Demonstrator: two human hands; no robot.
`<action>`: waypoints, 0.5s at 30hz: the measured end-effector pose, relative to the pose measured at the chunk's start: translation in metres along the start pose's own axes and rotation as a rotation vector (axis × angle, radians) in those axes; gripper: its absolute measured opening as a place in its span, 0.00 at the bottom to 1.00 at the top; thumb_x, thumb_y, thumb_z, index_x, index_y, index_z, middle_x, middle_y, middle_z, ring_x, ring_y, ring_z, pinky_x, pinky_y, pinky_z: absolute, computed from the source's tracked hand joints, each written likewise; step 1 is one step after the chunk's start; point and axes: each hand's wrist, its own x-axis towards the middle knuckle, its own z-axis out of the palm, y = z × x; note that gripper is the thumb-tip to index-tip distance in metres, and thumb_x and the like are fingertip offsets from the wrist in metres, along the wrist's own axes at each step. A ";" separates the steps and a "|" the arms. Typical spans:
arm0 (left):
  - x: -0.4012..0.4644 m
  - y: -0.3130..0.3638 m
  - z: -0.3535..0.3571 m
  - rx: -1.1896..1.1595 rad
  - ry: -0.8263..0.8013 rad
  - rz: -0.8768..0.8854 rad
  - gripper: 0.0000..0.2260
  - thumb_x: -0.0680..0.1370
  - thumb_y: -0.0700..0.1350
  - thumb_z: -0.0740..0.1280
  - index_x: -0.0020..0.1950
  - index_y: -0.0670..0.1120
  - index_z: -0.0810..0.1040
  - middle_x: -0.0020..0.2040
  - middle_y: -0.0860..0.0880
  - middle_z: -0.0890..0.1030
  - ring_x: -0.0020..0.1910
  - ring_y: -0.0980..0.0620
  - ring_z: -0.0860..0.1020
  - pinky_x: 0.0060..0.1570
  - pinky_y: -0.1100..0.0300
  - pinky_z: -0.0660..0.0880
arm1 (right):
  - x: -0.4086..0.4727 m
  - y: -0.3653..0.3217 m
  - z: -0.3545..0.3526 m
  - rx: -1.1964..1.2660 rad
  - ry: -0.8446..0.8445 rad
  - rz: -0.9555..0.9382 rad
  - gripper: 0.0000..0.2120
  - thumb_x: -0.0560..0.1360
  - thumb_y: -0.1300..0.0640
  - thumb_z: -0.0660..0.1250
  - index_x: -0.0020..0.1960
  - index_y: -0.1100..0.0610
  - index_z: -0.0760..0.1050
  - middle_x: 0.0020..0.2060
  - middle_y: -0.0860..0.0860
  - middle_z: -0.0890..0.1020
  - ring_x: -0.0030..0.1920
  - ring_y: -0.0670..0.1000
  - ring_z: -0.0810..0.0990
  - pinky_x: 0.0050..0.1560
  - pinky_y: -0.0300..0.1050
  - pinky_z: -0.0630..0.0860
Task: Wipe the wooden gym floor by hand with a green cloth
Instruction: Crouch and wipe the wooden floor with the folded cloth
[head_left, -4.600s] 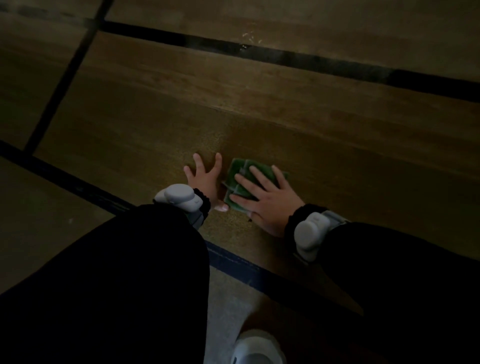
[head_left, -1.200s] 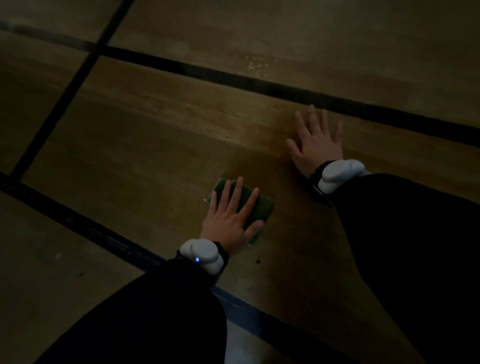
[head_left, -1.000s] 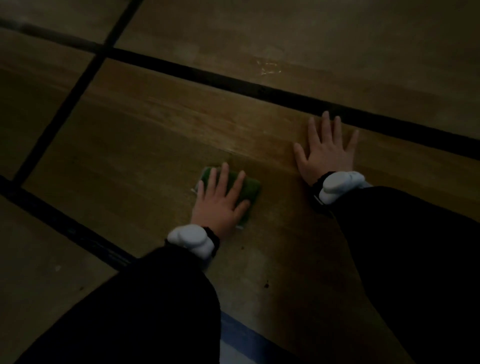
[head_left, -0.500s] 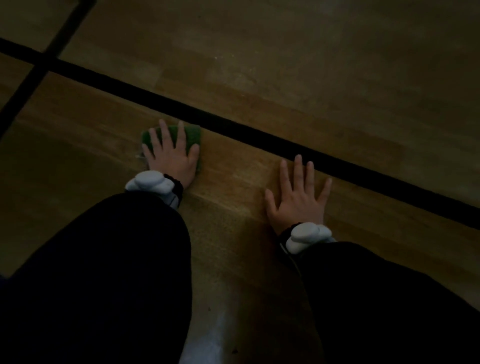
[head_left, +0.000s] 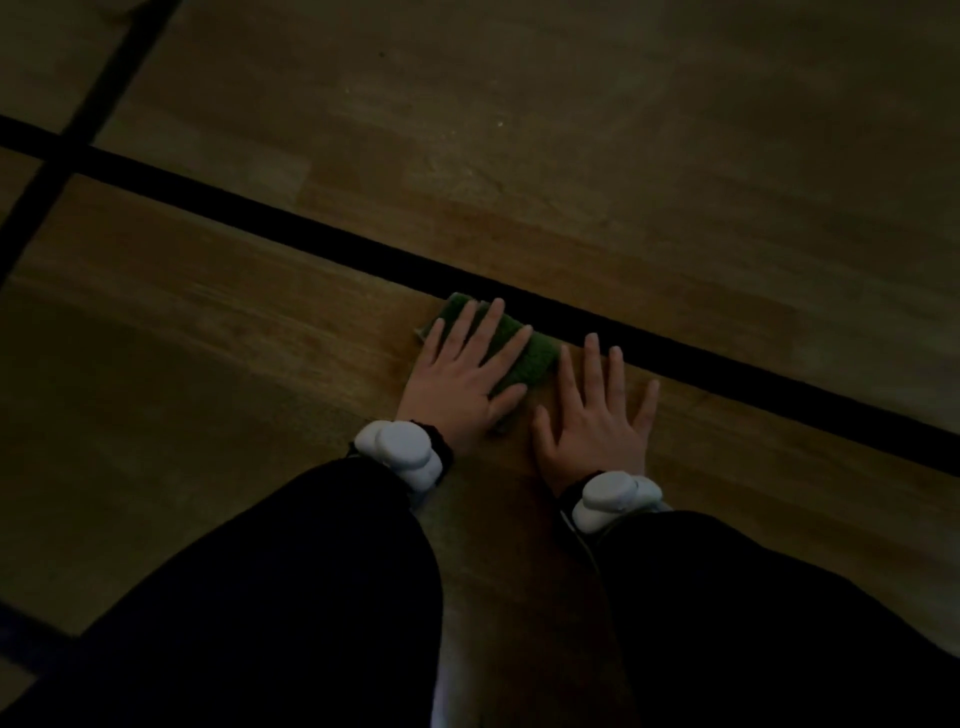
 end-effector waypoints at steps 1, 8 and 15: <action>0.002 -0.011 -0.002 -0.010 -0.015 -0.019 0.31 0.74 0.65 0.38 0.77 0.60 0.40 0.78 0.51 0.38 0.77 0.47 0.39 0.73 0.47 0.39 | 0.000 0.001 -0.001 0.009 -0.010 -0.001 0.32 0.76 0.37 0.41 0.77 0.45 0.37 0.76 0.47 0.35 0.76 0.52 0.33 0.69 0.62 0.30; 0.039 -0.093 -0.024 -0.165 0.033 -0.370 0.26 0.82 0.58 0.47 0.78 0.54 0.44 0.78 0.45 0.40 0.77 0.41 0.41 0.73 0.42 0.42 | -0.002 -0.001 0.000 0.047 0.016 -0.031 0.33 0.75 0.37 0.40 0.77 0.45 0.37 0.76 0.47 0.36 0.76 0.52 0.33 0.69 0.62 0.29; 0.094 -0.068 -0.042 -0.200 0.077 -0.552 0.27 0.82 0.59 0.45 0.79 0.52 0.44 0.78 0.44 0.41 0.77 0.38 0.41 0.73 0.38 0.42 | 0.000 0.000 0.001 0.091 0.002 -0.042 0.32 0.78 0.38 0.46 0.77 0.44 0.36 0.76 0.46 0.34 0.72 0.48 0.28 0.67 0.60 0.26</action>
